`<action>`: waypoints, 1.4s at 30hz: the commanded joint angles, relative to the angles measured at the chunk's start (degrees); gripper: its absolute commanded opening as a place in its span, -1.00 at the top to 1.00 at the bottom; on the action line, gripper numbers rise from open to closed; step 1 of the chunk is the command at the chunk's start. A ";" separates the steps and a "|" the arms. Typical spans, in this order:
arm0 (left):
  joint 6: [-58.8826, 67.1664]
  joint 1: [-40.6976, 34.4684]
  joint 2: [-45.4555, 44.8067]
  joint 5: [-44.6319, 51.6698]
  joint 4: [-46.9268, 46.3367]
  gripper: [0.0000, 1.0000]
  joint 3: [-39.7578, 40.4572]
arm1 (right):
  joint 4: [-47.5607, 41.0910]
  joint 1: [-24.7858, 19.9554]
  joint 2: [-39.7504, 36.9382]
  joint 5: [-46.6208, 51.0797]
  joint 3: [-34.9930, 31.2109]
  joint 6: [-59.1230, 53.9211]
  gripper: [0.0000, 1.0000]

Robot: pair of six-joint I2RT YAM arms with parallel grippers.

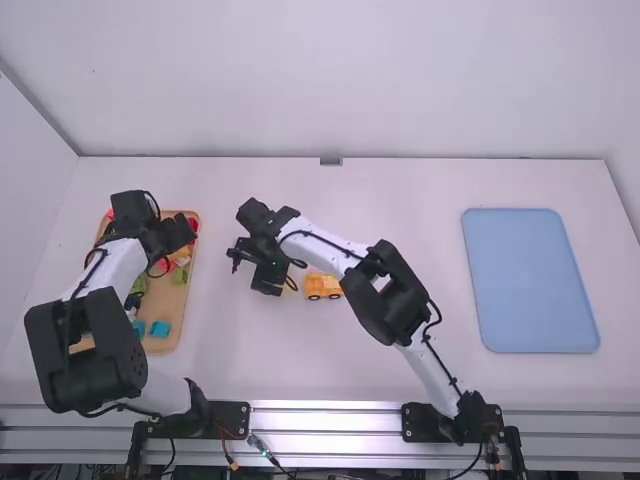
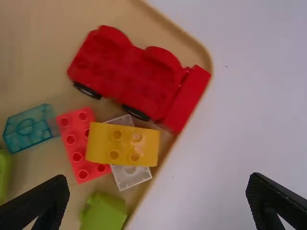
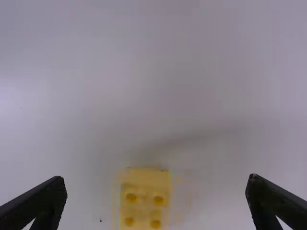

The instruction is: Assemble lego blocks to make yellow taxi

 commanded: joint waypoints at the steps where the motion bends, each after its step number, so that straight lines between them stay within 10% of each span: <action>1: 7.63 -0.37 0.17 6.23 0.24 -0.98 0.63 | -0.46 -2.40 -0.96 -3.65 1.77 0.00 -0.98; 9: 24.28 -2.08 0.17 19.98 -0.55 -0.98 0.63 | 4.90 -7.69 -12.28 -5.90 -6.69 -0.85 -0.98; 27: 67.41 -37.64 6.51 -0.13 -18.88 -0.98 9.75 | 55.08 -27.32 -54.01 -11.28 -65.48 12.50 -0.98; 42: 79.95 -40.09 17.79 -3.96 -20.74 -0.99 10.27 | 62.90 -31.80 -60.11 -12.81 -74.55 16.74 -0.98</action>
